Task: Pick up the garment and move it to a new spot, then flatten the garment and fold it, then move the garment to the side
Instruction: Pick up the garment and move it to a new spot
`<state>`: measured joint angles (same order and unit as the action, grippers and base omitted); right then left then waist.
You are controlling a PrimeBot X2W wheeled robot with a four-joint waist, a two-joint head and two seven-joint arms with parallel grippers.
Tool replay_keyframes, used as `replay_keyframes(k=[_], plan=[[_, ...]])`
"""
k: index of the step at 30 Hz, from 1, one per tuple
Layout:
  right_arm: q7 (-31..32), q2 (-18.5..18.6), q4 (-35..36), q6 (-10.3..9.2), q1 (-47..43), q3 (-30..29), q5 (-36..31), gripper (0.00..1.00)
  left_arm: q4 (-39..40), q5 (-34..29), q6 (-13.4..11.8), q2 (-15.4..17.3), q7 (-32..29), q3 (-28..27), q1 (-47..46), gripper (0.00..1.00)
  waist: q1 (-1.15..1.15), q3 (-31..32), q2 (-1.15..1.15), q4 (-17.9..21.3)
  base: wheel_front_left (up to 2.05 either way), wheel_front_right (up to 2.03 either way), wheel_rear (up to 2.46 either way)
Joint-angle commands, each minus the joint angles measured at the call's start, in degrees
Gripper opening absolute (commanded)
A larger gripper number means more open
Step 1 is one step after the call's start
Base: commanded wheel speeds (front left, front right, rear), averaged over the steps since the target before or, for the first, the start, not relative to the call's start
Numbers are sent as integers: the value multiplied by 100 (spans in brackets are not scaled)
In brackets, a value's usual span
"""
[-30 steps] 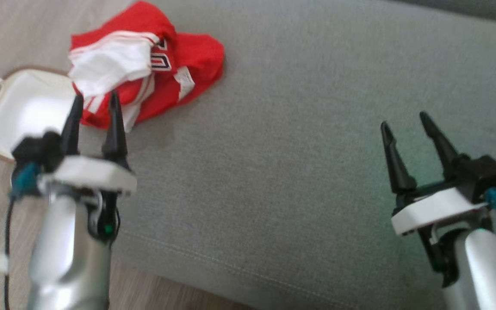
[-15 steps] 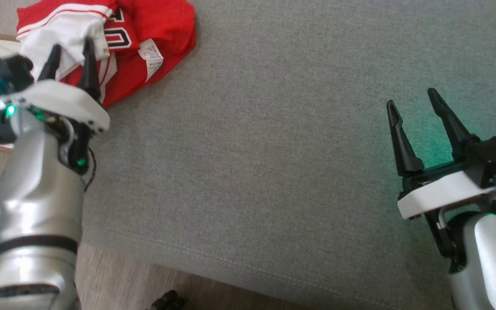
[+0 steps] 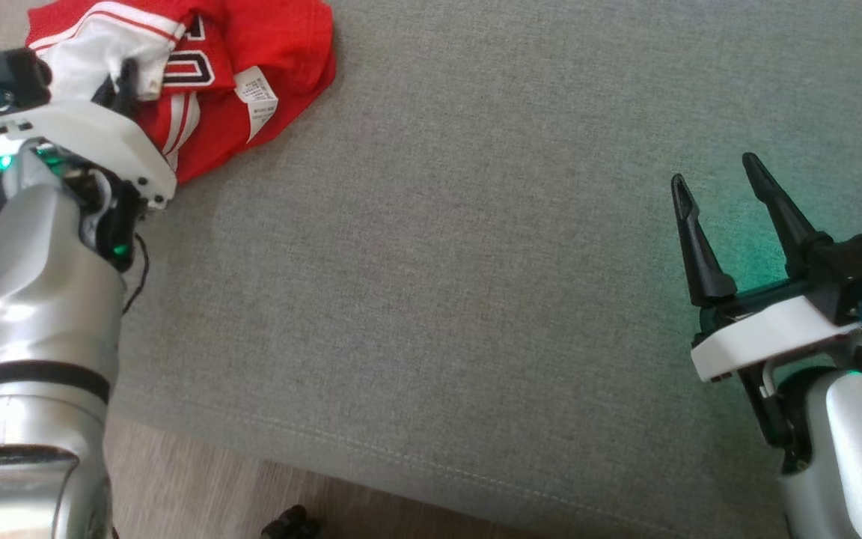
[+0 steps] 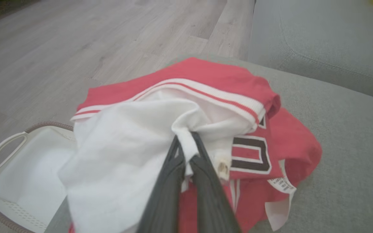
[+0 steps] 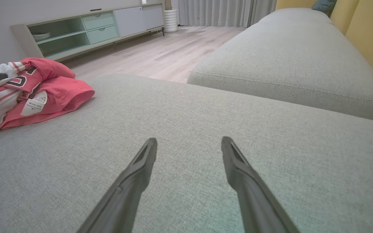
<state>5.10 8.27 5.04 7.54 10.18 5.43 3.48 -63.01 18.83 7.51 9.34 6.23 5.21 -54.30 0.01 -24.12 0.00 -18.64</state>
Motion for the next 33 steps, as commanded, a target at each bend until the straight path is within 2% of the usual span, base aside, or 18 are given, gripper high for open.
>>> replay_keyframes(k=[1,8,14,21,28,33], plan=[[-8,21,224,-5,84,138,24,100,140,45,-3,436,177,-45,-243,0,-1,28,0,10,0,0,0],[-63,-57,165,-5,48,114,64,100,489,98,-12,689,708,-30,-546,0,-1,227,0,41,0,0,0],[-170,-132,73,-5,15,82,118,100,1176,-50,-122,848,837,5,-596,0,-1,507,0,130,0,0,0],[-356,-279,-48,-5,-64,11,194,100,2686,-228,-286,794,848,185,-66,0,-1,995,0,398,0,0,0],[-502,-420,-72,-5,-227,-93,274,100,4575,-412,-439,601,212,687,1087,0,-1,1342,0,838,0,0,0],[-532,-482,-38,-5,-276,-27,335,100,5654,-501,-487,493,-357,1106,1740,0,-1,1363,0,1320,0,0,0]])
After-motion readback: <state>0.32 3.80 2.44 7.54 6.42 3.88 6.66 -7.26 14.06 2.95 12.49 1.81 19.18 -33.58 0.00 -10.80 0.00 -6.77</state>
